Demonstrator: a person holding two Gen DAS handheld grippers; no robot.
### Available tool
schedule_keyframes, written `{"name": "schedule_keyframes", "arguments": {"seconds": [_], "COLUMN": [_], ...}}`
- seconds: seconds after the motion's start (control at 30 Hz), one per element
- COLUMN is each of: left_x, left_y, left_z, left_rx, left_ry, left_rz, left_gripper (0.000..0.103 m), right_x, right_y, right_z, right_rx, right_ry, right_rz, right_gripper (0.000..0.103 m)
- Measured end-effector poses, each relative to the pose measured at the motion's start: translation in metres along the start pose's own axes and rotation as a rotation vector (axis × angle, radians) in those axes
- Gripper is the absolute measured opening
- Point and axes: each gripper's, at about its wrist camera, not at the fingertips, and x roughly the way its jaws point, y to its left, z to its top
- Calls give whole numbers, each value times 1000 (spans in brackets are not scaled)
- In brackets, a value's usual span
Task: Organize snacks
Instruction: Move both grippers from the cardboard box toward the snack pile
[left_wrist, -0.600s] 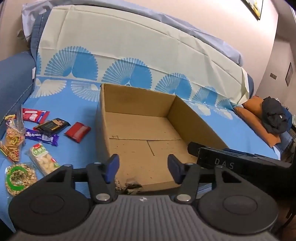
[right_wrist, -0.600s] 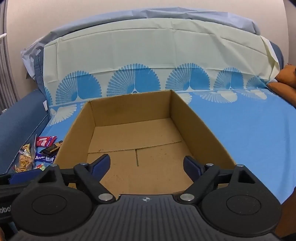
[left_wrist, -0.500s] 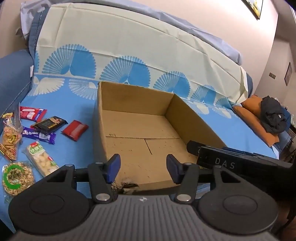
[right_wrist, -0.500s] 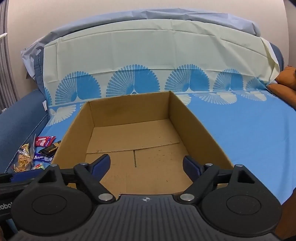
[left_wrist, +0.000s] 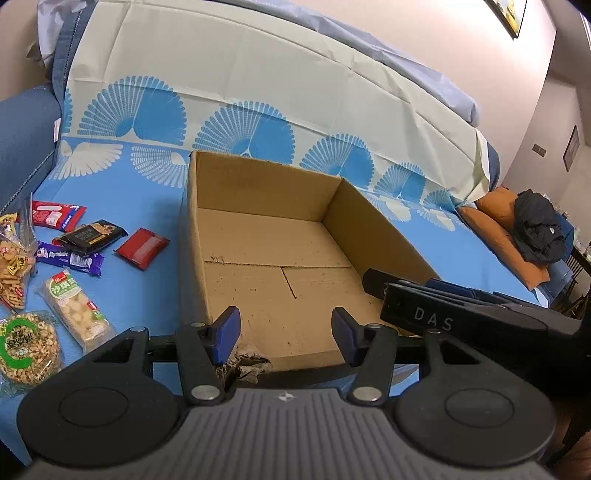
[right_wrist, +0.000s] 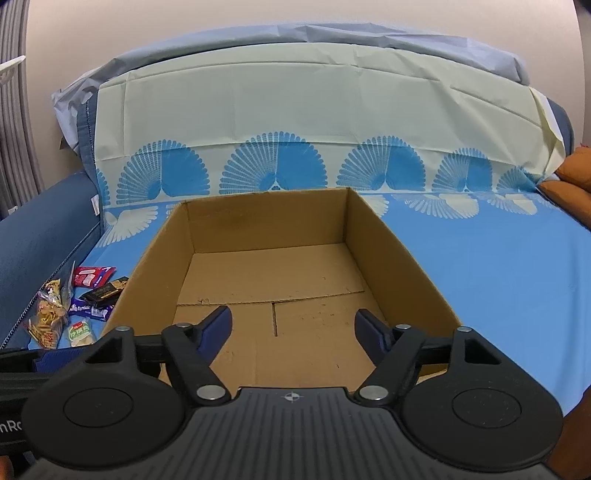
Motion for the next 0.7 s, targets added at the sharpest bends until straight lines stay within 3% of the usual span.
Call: {"name": "schedule_keyframes", "arguments": {"seconds": [0.1,0.17,0.27,0.57,0.7], "left_x": [-3,-5,-8,-22,-33], "left_y": [-1,-2,-4,-5,-8], "left_z": [0,0,-1,-4,-1], "left_rx": [3,10,19,60,100], "left_ry": [-7,-12,-19,-55,-74], "left_rz": [-3,-3,-3,-15,-13], "left_gripper": [60,59,59,59,58], "right_x": [-2,-4,-6,-9,-11], "right_y": [3,5,4,8,27], "right_z": [4,4,4,11,14], "right_rx": [-11,-11,-6,72,3], "right_ry": [0,-5,2,-29,-39], "right_rz": [-4,3,13,52,46], "right_gripper": [69,56,46,47,47]}}
